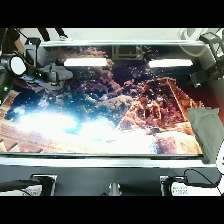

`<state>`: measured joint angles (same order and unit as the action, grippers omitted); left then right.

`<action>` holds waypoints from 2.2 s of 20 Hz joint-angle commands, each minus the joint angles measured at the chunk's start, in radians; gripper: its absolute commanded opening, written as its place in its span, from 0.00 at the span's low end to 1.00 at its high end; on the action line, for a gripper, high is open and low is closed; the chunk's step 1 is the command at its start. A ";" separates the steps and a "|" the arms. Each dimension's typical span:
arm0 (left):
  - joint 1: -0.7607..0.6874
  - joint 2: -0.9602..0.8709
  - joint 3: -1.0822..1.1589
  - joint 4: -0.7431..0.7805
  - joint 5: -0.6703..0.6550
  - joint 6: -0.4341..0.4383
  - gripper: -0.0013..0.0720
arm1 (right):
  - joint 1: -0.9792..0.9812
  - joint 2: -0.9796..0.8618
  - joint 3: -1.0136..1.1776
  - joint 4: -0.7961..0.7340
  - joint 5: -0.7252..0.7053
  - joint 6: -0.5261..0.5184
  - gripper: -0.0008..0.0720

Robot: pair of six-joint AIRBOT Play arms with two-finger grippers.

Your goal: Fold the shirts.

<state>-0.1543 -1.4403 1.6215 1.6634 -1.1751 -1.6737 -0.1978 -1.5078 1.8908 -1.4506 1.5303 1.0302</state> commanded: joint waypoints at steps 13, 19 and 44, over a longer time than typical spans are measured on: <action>0.312 -0.613 0.393 -0.208 0.188 -0.343 0.97 | 0.001 -0.002 0.000 0.181 -0.065 -0.009 0.94; 0.321 -0.676 0.393 -0.247 0.203 -0.344 0.79 | 0.001 -0.002 0.000 0.219 -0.035 -0.033 0.95; -0.558 0.295 -0.265 -0.410 0.137 -0.033 0.05 | 0.001 0.486 -0.122 0.045 0.275 -0.050 0.93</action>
<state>-0.6075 -1.1309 1.5871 1.2232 -1.0401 -1.6474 -0.1974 -1.0065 1.8404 -1.3956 1.7115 0.9707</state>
